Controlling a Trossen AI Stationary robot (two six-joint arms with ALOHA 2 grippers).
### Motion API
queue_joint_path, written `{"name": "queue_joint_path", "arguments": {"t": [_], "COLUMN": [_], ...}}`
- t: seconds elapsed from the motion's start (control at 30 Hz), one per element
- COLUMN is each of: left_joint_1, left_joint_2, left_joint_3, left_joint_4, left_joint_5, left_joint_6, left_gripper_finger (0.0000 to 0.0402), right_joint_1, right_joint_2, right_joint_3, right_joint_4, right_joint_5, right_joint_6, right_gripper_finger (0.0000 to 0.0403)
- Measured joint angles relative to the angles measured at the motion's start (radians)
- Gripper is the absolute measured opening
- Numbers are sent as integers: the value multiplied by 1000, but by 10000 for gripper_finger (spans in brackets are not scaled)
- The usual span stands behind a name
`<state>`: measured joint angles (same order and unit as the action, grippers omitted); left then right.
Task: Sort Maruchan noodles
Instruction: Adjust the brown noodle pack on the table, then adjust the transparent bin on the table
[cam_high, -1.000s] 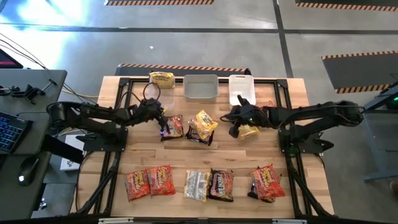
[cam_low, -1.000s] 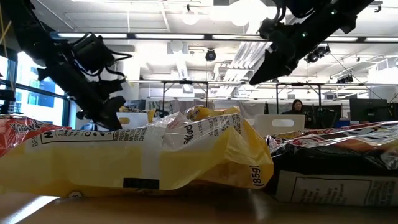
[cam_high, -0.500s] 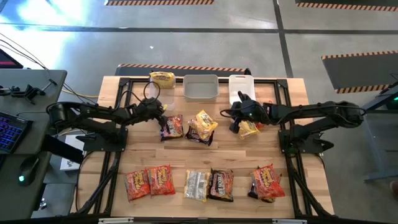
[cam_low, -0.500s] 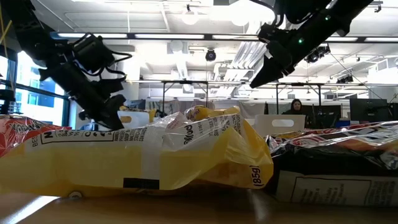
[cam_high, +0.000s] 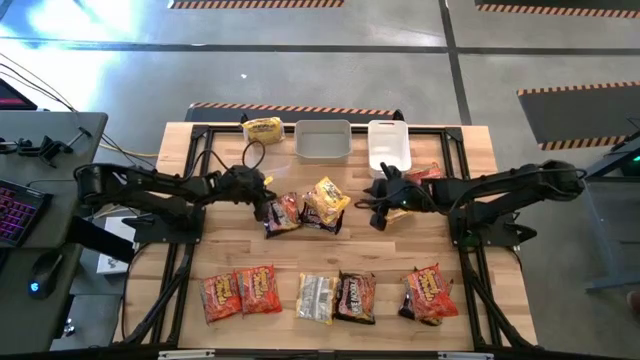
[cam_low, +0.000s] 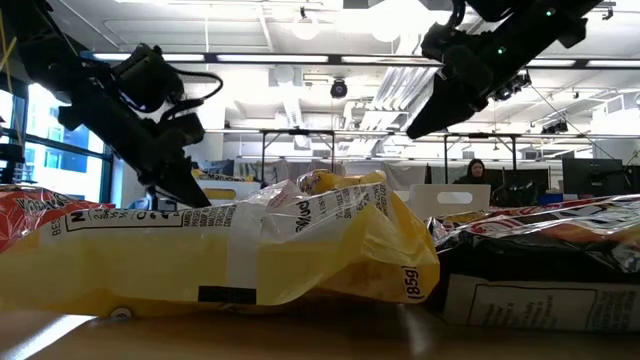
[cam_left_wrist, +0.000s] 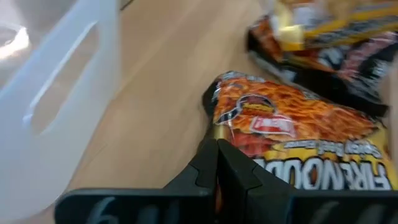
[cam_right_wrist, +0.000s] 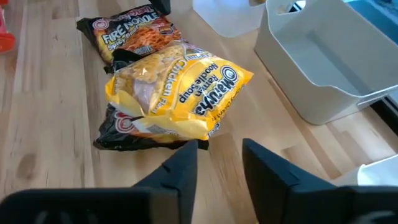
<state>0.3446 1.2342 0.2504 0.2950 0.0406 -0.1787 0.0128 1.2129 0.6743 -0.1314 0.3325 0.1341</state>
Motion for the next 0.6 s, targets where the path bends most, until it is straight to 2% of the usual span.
{"name": "queue_joint_path", "arguments": {"t": [0.17,0.33,0.43,0.6], "left_joint_1": [-2,24,35,50], "left_joint_2": [-20,-19,-19,-19], "left_joint_3": [0,0,0,0], "left_joint_4": [-13,-88,-112,-129], "left_joint_5": [-67,-268,-356,-385], "left_joint_6": [15,-5,-25,-42], "left_gripper_finger": [0,0,0,0], "right_joint_1": [13,13,13,13], "right_joint_2": [0,0,0,0], "right_joint_3": [0,0,0,0], "right_joint_4": [0,1,1,1], "right_joint_5": [34,35,35,35], "right_joint_6": [0,-1,-3,-3], "right_gripper_finger": [135,135,135,135]}}
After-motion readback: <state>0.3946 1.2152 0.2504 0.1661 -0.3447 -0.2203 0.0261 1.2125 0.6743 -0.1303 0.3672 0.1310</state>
